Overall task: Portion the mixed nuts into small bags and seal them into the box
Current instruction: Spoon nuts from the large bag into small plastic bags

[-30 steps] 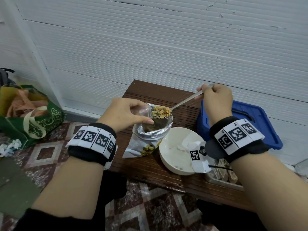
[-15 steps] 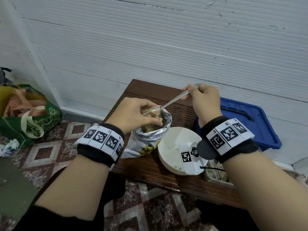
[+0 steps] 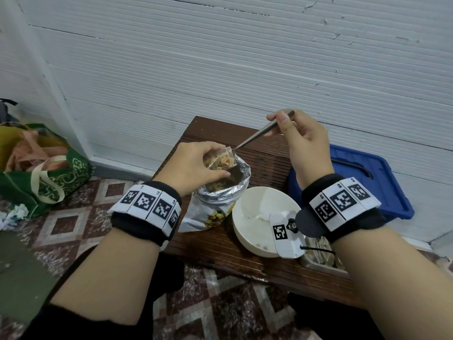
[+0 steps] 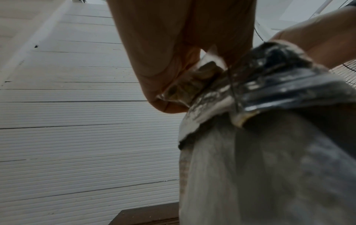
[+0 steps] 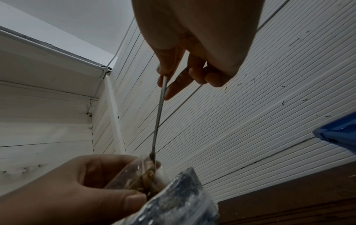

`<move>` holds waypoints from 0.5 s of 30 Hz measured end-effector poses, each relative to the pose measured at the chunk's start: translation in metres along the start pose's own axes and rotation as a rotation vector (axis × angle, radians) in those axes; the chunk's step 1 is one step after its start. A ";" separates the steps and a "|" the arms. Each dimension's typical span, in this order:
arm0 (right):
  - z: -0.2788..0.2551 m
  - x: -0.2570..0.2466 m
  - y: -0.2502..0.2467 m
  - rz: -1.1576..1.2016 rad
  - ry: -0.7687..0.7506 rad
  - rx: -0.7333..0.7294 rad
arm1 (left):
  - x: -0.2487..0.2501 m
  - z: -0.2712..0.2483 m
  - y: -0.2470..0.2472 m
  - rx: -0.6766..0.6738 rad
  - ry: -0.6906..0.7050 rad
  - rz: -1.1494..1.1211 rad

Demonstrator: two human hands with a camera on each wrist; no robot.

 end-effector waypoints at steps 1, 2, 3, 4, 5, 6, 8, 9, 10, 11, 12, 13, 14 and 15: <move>0.000 0.000 0.000 0.004 -0.005 -0.009 | 0.000 0.000 0.001 0.010 0.002 -0.004; -0.001 0.000 0.000 0.005 -0.011 -0.016 | 0.000 0.000 0.001 0.019 0.003 -0.012; -0.001 0.000 -0.001 0.002 -0.017 -0.017 | 0.000 0.000 0.000 0.033 0.002 -0.026; -0.001 0.001 -0.002 0.001 -0.024 -0.011 | -0.001 0.000 -0.001 0.048 -0.006 -0.043; 0.000 0.001 -0.004 0.003 -0.029 0.006 | -0.002 0.000 -0.003 0.062 -0.015 -0.058; 0.000 0.002 -0.006 0.008 -0.030 0.035 | -0.004 -0.001 -0.005 0.075 -0.023 -0.072; 0.001 0.002 -0.012 0.008 -0.029 0.126 | -0.007 -0.002 -0.010 0.098 -0.033 -0.092; 0.001 0.003 -0.015 -0.003 -0.027 0.184 | -0.009 -0.003 -0.013 0.104 -0.038 -0.100; 0.000 0.003 -0.018 -0.022 -0.020 0.243 | -0.010 -0.004 -0.015 0.105 -0.044 -0.111; 0.000 0.004 -0.021 -0.047 -0.010 0.296 | -0.012 -0.006 -0.016 0.104 -0.048 -0.123; 0.000 0.006 -0.023 -0.076 0.001 0.333 | -0.014 -0.006 -0.018 0.101 -0.052 -0.133; -0.001 0.007 -0.023 -0.112 0.013 0.344 | -0.014 -0.007 -0.019 0.095 -0.055 -0.142; -0.002 0.008 -0.021 -0.149 0.025 0.328 | -0.015 -0.008 -0.020 0.087 -0.056 -0.154; -0.003 0.009 -0.017 -0.176 0.035 0.288 | -0.015 -0.008 -0.020 0.073 -0.053 -0.169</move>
Point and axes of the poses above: each hand's wrist, its own z-axis towards the middle knuckle, its own y-axis out of the palm, x = y × z, the point moved 3 cm from there along z, towards the middle knuckle, and after that the axes turned 8 degrees about -x, right-handed, at the moved point
